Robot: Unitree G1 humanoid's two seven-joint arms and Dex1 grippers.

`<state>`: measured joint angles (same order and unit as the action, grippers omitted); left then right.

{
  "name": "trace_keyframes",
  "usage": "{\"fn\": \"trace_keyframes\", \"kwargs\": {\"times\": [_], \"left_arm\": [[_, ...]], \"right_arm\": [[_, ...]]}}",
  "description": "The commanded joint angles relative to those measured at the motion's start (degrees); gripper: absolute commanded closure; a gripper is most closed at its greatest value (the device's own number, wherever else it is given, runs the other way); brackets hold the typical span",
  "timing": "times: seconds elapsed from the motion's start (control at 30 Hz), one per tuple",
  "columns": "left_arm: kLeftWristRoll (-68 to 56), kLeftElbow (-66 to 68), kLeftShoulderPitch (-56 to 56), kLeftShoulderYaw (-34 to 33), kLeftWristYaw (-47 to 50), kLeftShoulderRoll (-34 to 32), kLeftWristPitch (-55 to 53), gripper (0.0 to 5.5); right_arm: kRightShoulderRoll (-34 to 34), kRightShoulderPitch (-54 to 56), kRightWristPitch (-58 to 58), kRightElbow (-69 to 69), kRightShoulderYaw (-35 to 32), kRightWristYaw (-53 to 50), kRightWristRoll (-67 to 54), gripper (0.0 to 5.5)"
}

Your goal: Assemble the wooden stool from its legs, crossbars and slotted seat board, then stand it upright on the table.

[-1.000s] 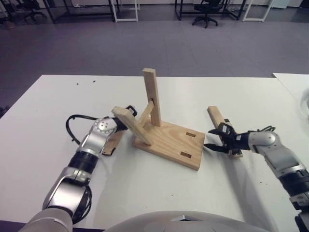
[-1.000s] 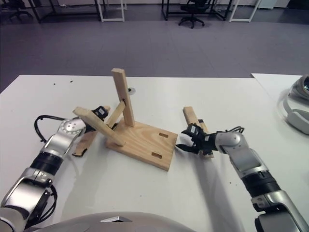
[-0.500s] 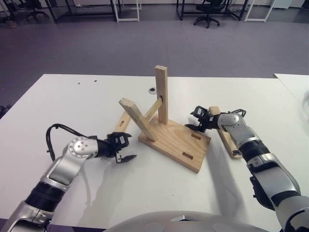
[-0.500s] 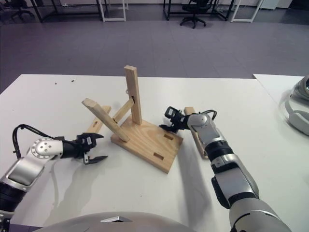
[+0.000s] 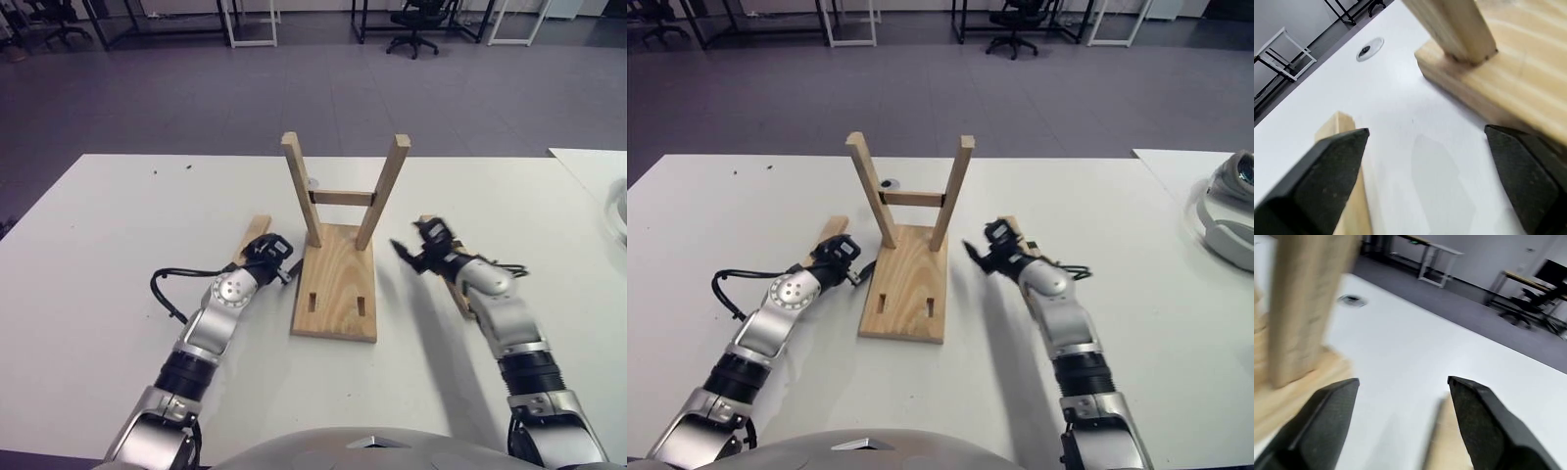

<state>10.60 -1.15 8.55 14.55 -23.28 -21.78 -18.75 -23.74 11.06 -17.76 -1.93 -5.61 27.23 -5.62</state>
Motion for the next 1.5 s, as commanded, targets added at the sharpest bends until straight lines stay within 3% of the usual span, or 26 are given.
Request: {"fn": "trace_keyframes", "kwargs": {"times": [0.03, 0.17, 0.33, 0.63, 1.0, 1.17, 1.3, 1.5], "left_arm": [[2.4, -4.5, -2.7, 2.1, -2.3, -2.7, -1.1, 1.15], [3.3, -5.8, -3.2, 4.4, -3.4, -2.3, -2.5, 1.15], [3.4, -7.1, -4.9, 4.4, -2.9, -1.2, -4.0, 1.15], [3.0, -8.6, -6.1, 2.6, -3.3, -1.8, -4.8, 1.15], [3.1, -9.2, -6.4, 1.7, -3.5, -2.4, -4.8, 1.15], [3.0, -9.5, -6.7, 1.5, -3.7, -2.5, -4.9, 1.15], [-4.3, -15.0, -6.6, -3.2, -5.3, 0.6, -7.5, 1.15], [-29.4, -30.9, -4.8, -11.6, -11.5, 5.9, -16.7, 1.15]], "right_arm": [[-4.6, -0.2, 2.1, -11.5, -6.6, 2.9, -3.5, 2.11], [-3.4, 0.3, 2.4, -16.9, -10.6, 5.0, -9.1, 2.11], [-4.0, -2.4, 4.4, -20.2, -9.2, 5.8, -7.9, 2.11], [-2.5, -3.5, 6.5, -20.0, -13.5, 4.4, -11.9, 2.11], [-1.5, -8.6, 6.5, -17.3, -8.2, 7.7, -11.3, 2.11], [-1.5, -10.0, 2.5, -16.8, -6.7, 2.9, -8.0, 2.11], [-1.5, -12.2, -1.9, -13.6, -6.1, -0.8, -7.2, 2.9], [-2.1, -13.9, -3.0, -9.3, -3.9, -1.6, -6.0, 3.82]]}}
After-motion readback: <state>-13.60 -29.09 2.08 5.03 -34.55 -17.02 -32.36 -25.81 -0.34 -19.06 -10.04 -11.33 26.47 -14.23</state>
